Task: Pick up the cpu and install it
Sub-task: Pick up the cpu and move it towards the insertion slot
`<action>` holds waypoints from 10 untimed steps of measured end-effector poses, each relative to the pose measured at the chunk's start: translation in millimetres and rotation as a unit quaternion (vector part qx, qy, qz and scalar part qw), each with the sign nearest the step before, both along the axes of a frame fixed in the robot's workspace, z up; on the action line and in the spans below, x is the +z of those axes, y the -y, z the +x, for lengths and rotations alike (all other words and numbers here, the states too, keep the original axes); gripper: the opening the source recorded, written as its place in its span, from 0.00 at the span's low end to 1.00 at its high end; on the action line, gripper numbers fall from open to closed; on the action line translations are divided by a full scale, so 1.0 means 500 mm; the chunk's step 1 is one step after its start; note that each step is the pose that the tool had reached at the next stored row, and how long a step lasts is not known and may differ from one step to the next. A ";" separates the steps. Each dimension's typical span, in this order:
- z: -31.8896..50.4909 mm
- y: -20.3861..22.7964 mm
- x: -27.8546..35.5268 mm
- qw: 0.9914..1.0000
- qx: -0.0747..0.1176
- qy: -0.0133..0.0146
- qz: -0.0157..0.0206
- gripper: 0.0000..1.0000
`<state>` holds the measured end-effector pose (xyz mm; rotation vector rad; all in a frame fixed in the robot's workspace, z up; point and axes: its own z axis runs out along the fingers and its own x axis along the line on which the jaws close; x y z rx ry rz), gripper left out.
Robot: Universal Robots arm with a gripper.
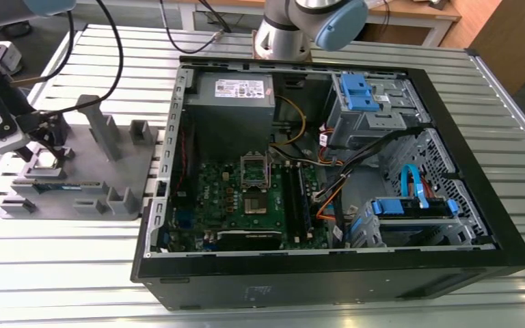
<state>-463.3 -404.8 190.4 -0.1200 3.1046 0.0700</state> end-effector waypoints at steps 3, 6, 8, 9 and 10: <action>0.003 0.0007 0.000 1.000 0.000 0.000 0.000 0.59; 0.004 0.0012 0.000 1.000 0.000 0.000 0.000 0.59; 0.004 0.0017 -0.002 1.000 0.000 0.000 0.000 0.59; 0.004 0.0027 -0.002 1.000 0.000 0.000 0.000 0.59; 0.004 0.0038 -0.002 1.000 0.000 0.000 0.000 0.59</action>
